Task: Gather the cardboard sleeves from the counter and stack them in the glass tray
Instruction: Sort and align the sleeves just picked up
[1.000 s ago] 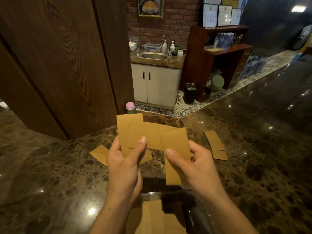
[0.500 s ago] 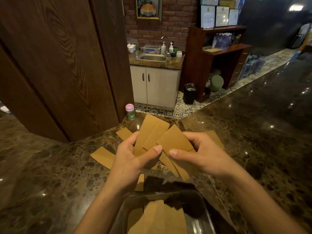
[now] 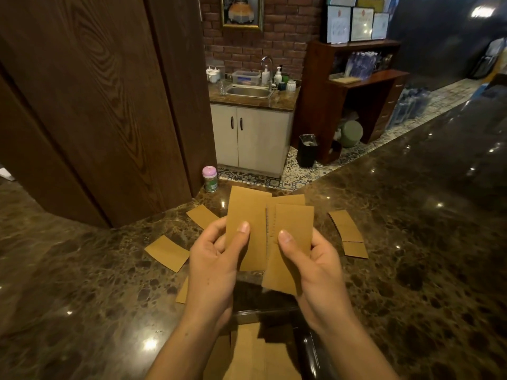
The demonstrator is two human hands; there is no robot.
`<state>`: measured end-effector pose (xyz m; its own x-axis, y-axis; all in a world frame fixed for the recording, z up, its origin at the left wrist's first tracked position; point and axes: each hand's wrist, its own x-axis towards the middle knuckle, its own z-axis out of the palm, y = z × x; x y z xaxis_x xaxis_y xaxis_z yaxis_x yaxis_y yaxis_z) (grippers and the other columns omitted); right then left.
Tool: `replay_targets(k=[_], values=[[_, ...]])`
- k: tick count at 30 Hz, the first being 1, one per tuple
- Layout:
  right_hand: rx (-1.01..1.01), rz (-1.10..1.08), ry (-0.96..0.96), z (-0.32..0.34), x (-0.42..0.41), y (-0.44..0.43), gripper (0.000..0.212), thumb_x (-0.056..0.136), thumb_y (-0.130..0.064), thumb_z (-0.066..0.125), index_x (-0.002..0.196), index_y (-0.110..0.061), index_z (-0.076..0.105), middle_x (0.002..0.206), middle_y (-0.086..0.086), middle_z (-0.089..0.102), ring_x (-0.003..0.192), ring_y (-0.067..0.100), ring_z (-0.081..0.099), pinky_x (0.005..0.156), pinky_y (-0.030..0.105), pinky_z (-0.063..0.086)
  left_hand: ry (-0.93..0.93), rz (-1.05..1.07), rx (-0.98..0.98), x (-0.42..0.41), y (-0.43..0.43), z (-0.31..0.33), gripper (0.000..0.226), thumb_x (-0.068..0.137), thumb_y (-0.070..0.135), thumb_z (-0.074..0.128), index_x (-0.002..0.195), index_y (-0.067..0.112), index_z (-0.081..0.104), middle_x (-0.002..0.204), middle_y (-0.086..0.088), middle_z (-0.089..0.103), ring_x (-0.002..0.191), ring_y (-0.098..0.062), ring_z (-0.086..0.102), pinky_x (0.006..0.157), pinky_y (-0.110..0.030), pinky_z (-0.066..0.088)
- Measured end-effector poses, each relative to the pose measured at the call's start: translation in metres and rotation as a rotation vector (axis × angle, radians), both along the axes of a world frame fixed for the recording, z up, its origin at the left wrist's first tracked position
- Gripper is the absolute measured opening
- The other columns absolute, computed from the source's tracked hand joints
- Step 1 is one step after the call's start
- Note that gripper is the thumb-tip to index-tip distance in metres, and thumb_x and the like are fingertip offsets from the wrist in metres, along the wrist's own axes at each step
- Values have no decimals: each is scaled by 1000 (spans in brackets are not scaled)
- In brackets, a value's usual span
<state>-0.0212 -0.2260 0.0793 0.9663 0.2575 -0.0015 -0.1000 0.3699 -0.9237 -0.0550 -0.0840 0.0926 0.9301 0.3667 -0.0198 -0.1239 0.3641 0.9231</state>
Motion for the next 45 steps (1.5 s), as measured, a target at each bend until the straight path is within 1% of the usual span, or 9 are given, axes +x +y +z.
replay_targets(k=[14, 18, 24, 27, 32, 35, 39, 42, 45], values=[[-96, -87, -148, -1, 8, -1, 33, 99, -15, 62, 132, -19, 62, 120, 5, 76, 112, 22, 74, 89, 37, 63, -44, -51, 182, -2, -4, 2, 35, 98, 6, 60, 128, 24, 59, 110, -2, 79, 102, -19, 76, 78, -36, 64], [-143, -120, -229, 2, 8, -7, 29, 95, -20, 66, 124, -22, 65, 116, 3, 77, 106, 22, 75, 88, 39, 64, -33, -50, 244, -2, 6, 5, 33, 96, 11, 64, 126, 25, 64, 108, 6, 79, 101, -9, 74, 74, -21, 60], [-478, -289, -672, 10, -8, -23, 28, 90, -19, 71, 110, -35, 61, 103, -34, 69, 90, -9, 69, 70, 5, 53, -56, 79, 504, -19, 17, 7, 45, 81, 45, 74, 124, 36, 66, 113, 15, 74, 102, -13, 72, 84, -27, 60], [-411, -240, -608, 12, -5, -23, 23, 93, -18, 72, 111, -31, 65, 103, -24, 74, 92, 0, 73, 74, 12, 57, -85, 50, 512, -28, 2, 4, 49, 88, 38, 76, 133, 43, 57, 120, 21, 70, 113, -7, 68, 90, -27, 57], [-188, -67, -262, 11, -3, -15, 31, 89, -25, 66, 120, -21, 67, 112, 5, 78, 103, 23, 76, 84, 38, 64, -176, 163, 522, -26, -18, 8, 54, 96, 6, 61, 131, 46, 50, 122, 31, 64, 118, 4, 62, 90, -14, 54], [-108, -66, -180, 10, -2, -14, 30, 88, -25, 67, 117, -23, 70, 111, 10, 78, 102, 26, 76, 81, 37, 64, -207, 162, 430, -20, -15, 7, 48, 96, -5, 59, 121, 36, 58, 114, 18, 69, 111, -8, 68, 87, -25, 59], [10, -78, -98, 14, 2, -19, 25, 86, -20, 65, 108, -26, 77, 105, 10, 80, 91, 20, 77, 73, 30, 63, -325, 185, 554, -10, 3, 0, 40, 84, -18, 66, 89, 22, 71, 104, 4, 74, 114, -19, 68, 99, -37, 56], [85, -47, -25, 23, 5, -26, 31, 85, -19, 62, 115, -22, 69, 101, 9, 81, 88, 18, 78, 73, 31, 65, -428, 141, 576, -5, 16, 0, 30, 76, -7, 70, 80, 23, 75, 114, 5, 74, 132, -22, 58, 107, -31, 48], [116, -13, 12, 31, 9, -34, 33, 84, -22, 60, 117, -21, 68, 95, 5, 81, 78, 13, 76, 66, 28, 63, -510, 102, 639, -3, 27, 7, 13, 71, 5, 69, 72, 16, 76, 135, -6, 61, 136, -20, 52, 101, -25, 48]])
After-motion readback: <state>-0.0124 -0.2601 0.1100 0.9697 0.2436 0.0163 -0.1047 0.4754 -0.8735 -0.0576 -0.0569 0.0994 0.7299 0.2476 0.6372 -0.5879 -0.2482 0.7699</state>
